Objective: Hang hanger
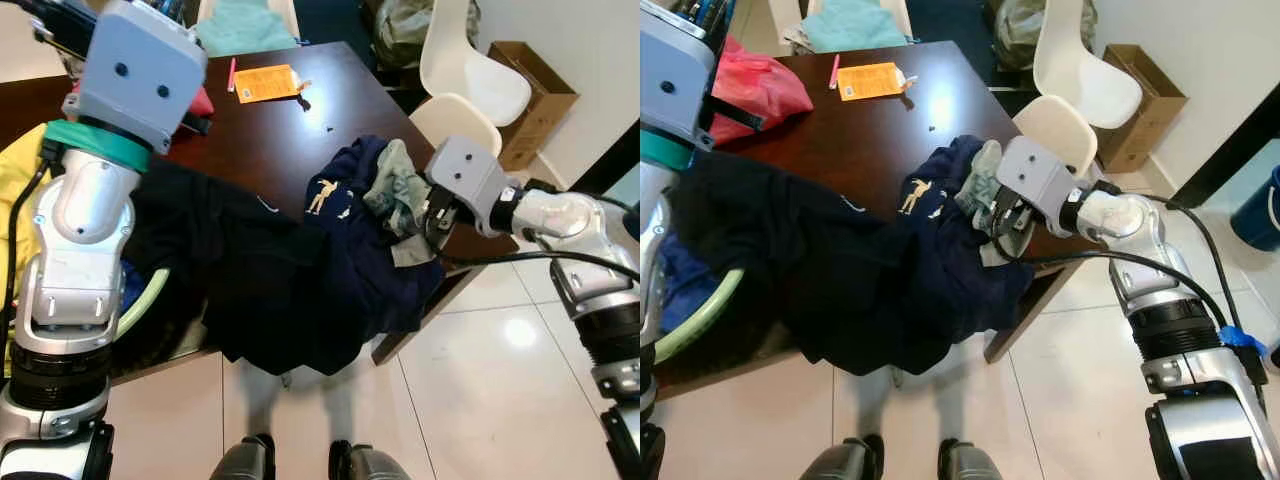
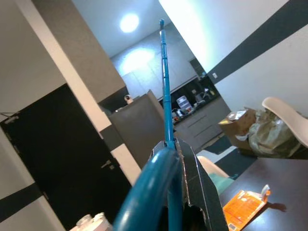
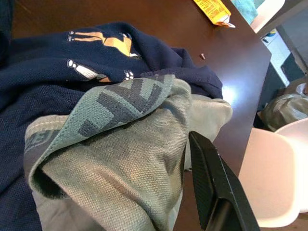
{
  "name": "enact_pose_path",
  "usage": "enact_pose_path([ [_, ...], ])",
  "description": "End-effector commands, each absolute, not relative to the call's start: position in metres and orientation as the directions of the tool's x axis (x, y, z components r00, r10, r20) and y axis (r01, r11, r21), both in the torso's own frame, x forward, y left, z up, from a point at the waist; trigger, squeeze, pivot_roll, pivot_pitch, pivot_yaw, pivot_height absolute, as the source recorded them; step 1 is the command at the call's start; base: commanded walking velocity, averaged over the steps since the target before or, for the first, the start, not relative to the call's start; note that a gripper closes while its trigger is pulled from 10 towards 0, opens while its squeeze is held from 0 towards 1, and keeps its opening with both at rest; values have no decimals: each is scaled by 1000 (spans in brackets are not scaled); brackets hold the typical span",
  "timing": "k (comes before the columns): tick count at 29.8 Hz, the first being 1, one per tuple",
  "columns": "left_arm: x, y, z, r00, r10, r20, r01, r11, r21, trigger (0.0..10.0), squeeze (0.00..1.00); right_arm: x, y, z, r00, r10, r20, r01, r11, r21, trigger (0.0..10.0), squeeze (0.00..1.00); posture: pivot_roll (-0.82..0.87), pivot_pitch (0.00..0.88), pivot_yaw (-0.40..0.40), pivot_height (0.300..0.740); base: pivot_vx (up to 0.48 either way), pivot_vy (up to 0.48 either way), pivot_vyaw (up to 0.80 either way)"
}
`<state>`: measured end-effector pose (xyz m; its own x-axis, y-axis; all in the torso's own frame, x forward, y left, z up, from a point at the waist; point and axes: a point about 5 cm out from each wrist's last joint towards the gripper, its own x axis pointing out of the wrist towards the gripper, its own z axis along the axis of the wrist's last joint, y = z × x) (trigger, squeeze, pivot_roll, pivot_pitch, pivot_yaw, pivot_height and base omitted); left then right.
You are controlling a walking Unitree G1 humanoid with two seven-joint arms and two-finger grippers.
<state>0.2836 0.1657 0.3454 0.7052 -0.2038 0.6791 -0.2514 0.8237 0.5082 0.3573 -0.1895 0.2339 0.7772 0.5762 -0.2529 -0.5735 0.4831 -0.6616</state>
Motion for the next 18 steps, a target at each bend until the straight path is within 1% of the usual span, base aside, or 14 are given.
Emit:
enact_pose_path([
  [1,281,167,348,702,-210,681,-253,820,514,10000,0,355,-191,231,749,584,-313,-614,435,-659,10000,0,54,81,1,740,0,0,0],
  [3,281,167,346,706,-213,676,-248,819,517,10000,0,350,-184,228,681,633,-369,-674,345,-653,10000,0,55,81,0,740,0,0,0],
  [4,281,167,346,706,-213,676,-248,819,517,10000,0,350,-184,228,681,633,-369,-674,345,-653,10000,0,55,81,0,740,0,0,0],
  [5,281,167,346,707,-213,675,-247,819,518,10000,0,351,-173,249,644,719,-261,-703,422,-573,10000,0,53,84,-6,740,0,0,0],
  [6,281,167,346,707,-212,674,-247,819,517,10000,0,351,-166,265,609,776,-162,-728,466,-503,10000,0,51,85,-8,740,0,0,0],
  [9,281,167,346,708,-212,674,-247,819,518,10000,0,350,-162,275,579,808,-104,-750,478,-457,10000,0,51,85,-8,740,0,0,0],
  [10,282,166,345,708,-210,674,-246,821,515,10000,0,358,-150,293,545,838,-11,-788,508,-349,10000,0,52,87,-9,740,0,0,0],
  [11,282,164,344,708,-211,674,-243,823,514,10000,0,364,-136,304,502,864,42,-834,496,-242,10000,0,54,88,-11,740,0,0,0],
  [12,282,164,344,708,-211,674,-243,823,514,10000,0,364,-136,304,502,864,42,-834,496,-242,10000,0,54,88,-11,740,0,0,0],
  [13,282,162,344,707,-213,675,-241,824,513,10000,0,371,-118,317,454,886,99,-877,463,-130,10000,0,61,89,-17,740,0,0,0],
  [15,282,162,344,707,-213,675,-241,824,513,10000,0,371,-118,317,454,886,99,-877,463,-130,10000,0,61,89,-17,740,0,0,0],
  [16,282,161,344,705,-214,676,-240,825,512,10000,0,377,-105,327,441,886,145,-892,451,-38,10000,0,67,90,-22,740,0,0,0],
  [17,281,163,345,704,-206,679,-248,825,507,10000,0,395,-99,334,603,777,181,-795,605,51,10000,0,74,93,-28,740,0,0,0],
  [18,281,163,345,704,-206,679,-248,825,507,10000,0,395,-99,334,603,777,181,-795,605,51,10000,0,74,93,-28,740,0,0,0],
])
